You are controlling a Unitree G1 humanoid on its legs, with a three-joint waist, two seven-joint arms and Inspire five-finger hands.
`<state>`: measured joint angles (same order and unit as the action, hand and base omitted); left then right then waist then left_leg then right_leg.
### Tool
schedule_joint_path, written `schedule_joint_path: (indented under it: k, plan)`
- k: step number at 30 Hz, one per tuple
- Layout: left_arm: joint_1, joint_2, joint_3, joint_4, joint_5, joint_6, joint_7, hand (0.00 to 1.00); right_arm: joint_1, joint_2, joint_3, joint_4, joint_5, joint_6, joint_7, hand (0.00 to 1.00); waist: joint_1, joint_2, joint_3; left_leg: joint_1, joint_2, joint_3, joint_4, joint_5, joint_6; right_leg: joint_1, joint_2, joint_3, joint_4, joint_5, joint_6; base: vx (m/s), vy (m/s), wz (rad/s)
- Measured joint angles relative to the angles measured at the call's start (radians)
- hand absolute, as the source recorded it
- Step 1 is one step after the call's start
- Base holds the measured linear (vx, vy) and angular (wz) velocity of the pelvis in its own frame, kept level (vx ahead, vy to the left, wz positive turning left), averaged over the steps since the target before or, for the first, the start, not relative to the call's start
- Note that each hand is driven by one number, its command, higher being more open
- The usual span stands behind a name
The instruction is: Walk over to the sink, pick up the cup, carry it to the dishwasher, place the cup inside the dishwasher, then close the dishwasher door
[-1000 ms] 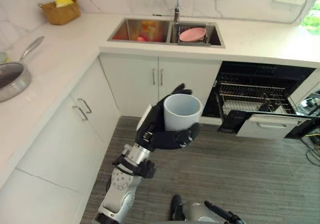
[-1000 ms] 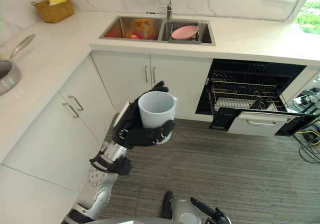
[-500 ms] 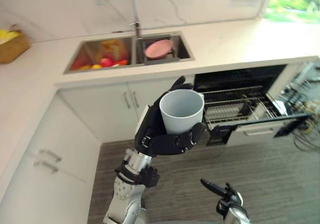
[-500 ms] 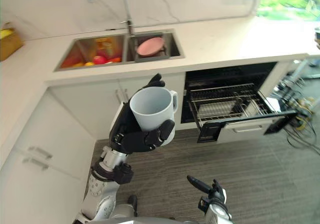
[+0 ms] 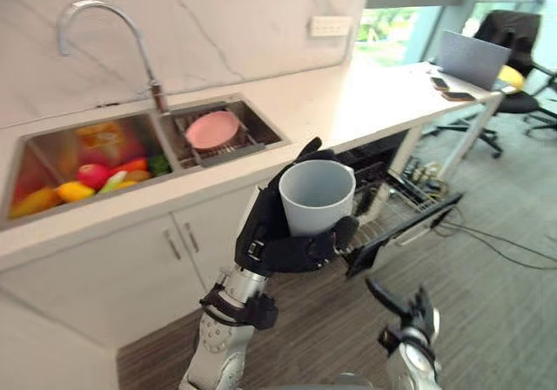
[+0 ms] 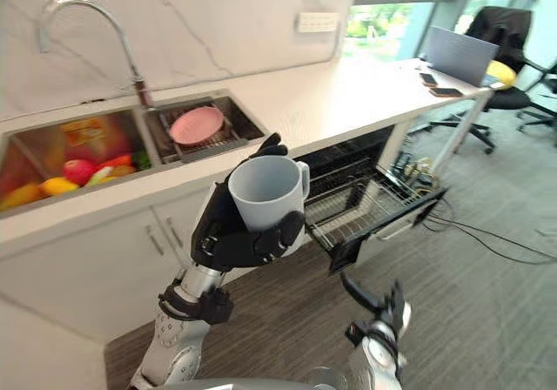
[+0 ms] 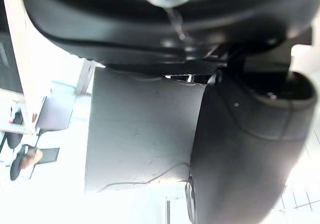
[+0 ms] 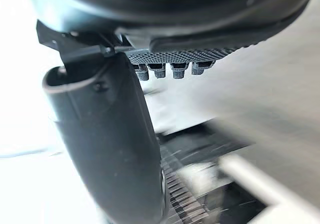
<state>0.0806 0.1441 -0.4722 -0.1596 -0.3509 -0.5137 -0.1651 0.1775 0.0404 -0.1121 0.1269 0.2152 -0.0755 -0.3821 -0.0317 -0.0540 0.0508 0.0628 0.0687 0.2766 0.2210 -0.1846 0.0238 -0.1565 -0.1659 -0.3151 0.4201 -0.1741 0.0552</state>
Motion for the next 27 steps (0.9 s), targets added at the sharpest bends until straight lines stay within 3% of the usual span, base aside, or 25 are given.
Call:
schedule_joint_path:
  k: [1, 2, 3, 5, 8, 13, 17, 20, 21, 22, 23, 24, 25, 26, 27]
  plan:
    - [-0.021, 0.003, 0.015, 0.031, 0.001, 0.001, 0.013, 0.0, -0.034, -0.008, 0.012, -0.035, -0.03, -0.033, 0.011, 1.0, -0.002, -0.006, -0.001, 0.008, -0.005, 0.012, 0.001, -0.003, -0.004, 0.008, 0.022, 0.002, -0.152, 0.101, -0.041, 0.23, -0.044, -0.59]
    - [-0.031, 0.003, 0.023, 0.048, 0.0, 0.001, 0.021, 0.0, -0.05, -0.014, 0.019, -0.049, -0.043, -0.051, 0.015, 1.0, -0.004, -0.007, 0.003, 0.017, -0.007, 0.01, 0.006, -0.013, -0.016, 0.017, 0.032, 0.008, -0.207, 0.18, -0.049, 0.2, -0.061, -0.64]
    - [-0.039, -0.008, 0.027, 0.081, 0.001, 0.006, 0.036, 0.0, -0.066, -0.039, 0.037, -0.056, -0.06, -0.08, 0.02, 1.0, -0.005, 0.02, 0.003, 0.027, 0.022, 0.008, 0.024, -0.041, -0.034, 0.057, 0.072, 0.021, -0.255, 0.205, -0.057, 0.21, -0.062, -0.72]
    - [-0.051, -0.01, 0.03, 0.116, 0.023, 0.005, 0.053, 0.0, -0.067, -0.045, 0.052, -0.059, -0.064, -0.135, 0.037, 1.0, 0.005, 0.038, 0.006, 0.078, 0.058, 0.024, 0.002, -0.076, -0.065, 0.063, 0.12, 0.065, -0.245, 0.205, -0.059, 0.12, -0.021, -0.78]
    - [-0.053, -0.01, 0.03, 0.129, 0.032, -0.004, 0.055, 0.0, 0.04, -0.013, 0.06, -0.125, -0.063, -0.244, 0.071, 1.0, -0.005, 0.041, 0.012, 0.114, 0.063, 0.057, -0.01, -0.082, -0.067, 0.066, 0.129, 0.071, -0.215, 0.202, -0.06, 0.02, 0.046, -0.35]
    - [-0.052, -0.012, -0.001, 0.09, 0.051, -0.021, 0.072, 0.0, 0.083, -0.012, 0.123, -0.308, -0.005, -0.267, 0.135, 1.0, -0.004, 0.038, 0.011, 0.119, 0.041, 0.038, -0.001, -0.1, -0.061, 0.08, 0.098, 0.057, -0.195, 0.149, -0.048, -0.04, 0.015, 0.08]
    - [-0.051, -0.032, -0.043, 0.072, 0.099, -0.037, 0.102, 0.0, 0.047, -0.031, 0.157, -0.345, 0.042, -0.289, 0.18, 1.0, 0.021, 0.038, 0.0, 0.117, 0.057, 0.008, -0.016, -0.095, -0.073, 0.107, 0.116, 0.023, -0.235, 0.148, -0.049, 0.05, -0.055, 0.25]
    - [-0.031, -0.037, 0.015, 0.068, 0.098, -0.049, 0.113, 0.0, 0.031, -0.037, 0.147, -0.347, 0.168, -0.293, 0.309, 1.0, 0.021, 0.045, -0.014, 0.121, 0.082, 0.008, -0.043, -0.086, -0.094, 0.105, 0.147, 0.028, -0.246, 0.127, -0.057, 0.16, -0.072, 0.04]
    - [0.012, -0.034, 0.053, 0.058, 0.097, -0.05, 0.111, 0.0, 0.037, -0.037, 0.143, -0.351, 0.211, -0.291, 0.374, 1.0, 0.011, 0.043, -0.02, 0.099, 0.095, 0.006, 0.02, -0.094, -0.107, 0.107, 0.154, 0.032, -0.25, 0.11, -0.063, 0.25, -0.102, -0.07]
    - [0.058, -0.034, 0.093, 0.057, 0.096, -0.049, 0.118, 0.0, 0.049, -0.04, 0.134, -0.379, 0.247, -0.28, 0.424, 1.0, 0.012, 0.041, -0.02, 0.014, 0.121, -0.002, 0.217, -0.097, -0.106, 0.12, 0.155, 0.039, -0.26, 0.106, -0.067, 0.26, -0.104, -0.09]
    - [0.077, -0.036, 0.105, 0.057, 0.096, -0.049, 0.123, 0.0, 0.058, -0.046, 0.126, -0.411, 0.273, -0.271, 0.444, 1.0, 0.015, 0.05, -0.014, -0.04, 0.141, -0.013, 0.342, -0.089, -0.094, 0.137, 0.16, 0.04, -0.27, 0.101, -0.073, 0.21, -0.072, -0.08]
    - [0.114, -0.043, 0.126, 0.055, 0.097, -0.047, 0.127, 0.0, 0.065, -0.069, 0.108, -0.471, 0.313, -0.264, 0.485, 1.0, 0.019, 0.081, 0.005, -0.139, 0.181, -0.048, 0.572, -0.072, -0.1, 0.182, 0.175, 0.039, -0.293, 0.081, -0.089, 0.22, 0.005, -0.03]
    - [0.156, -0.044, 0.139, 0.055, 0.097, -0.045, 0.129, 0.0, 0.063, -0.089, 0.085, -0.494, 0.334, -0.264, 0.521, 1.0, 0.023, 0.091, 0.006, -0.19, 0.192, -0.068, 0.625, -0.104, -0.117, 0.222, 0.178, 0.041, -0.3, 0.061, -0.092, 0.22, 0.036, -0.04]
    - [0.17, -0.042, 0.141, 0.054, 0.098, -0.045, 0.128, 0.0, 0.061, -0.096, 0.073, -0.496, 0.344, -0.264, 0.536, 1.0, 0.026, 0.09, 0.007, -0.2, 0.185, -0.065, 0.591, -0.117, -0.112, 0.24, 0.173, 0.042, -0.301, 0.052, -0.092, 0.23, 0.059, -0.12]
    - [0.184, -0.042, 0.144, 0.054, 0.099, -0.046, 0.122, 0.0, 0.059, -0.108, 0.052, -0.496, 0.356, -0.264, 0.556, 1.0, 0.037, 0.086, 0.006, -0.204, 0.16, -0.046, 0.444, -0.13, -0.108, 0.259, 0.154, 0.047, -0.302, 0.039, -0.084, 0.23, 0.076, -0.12]
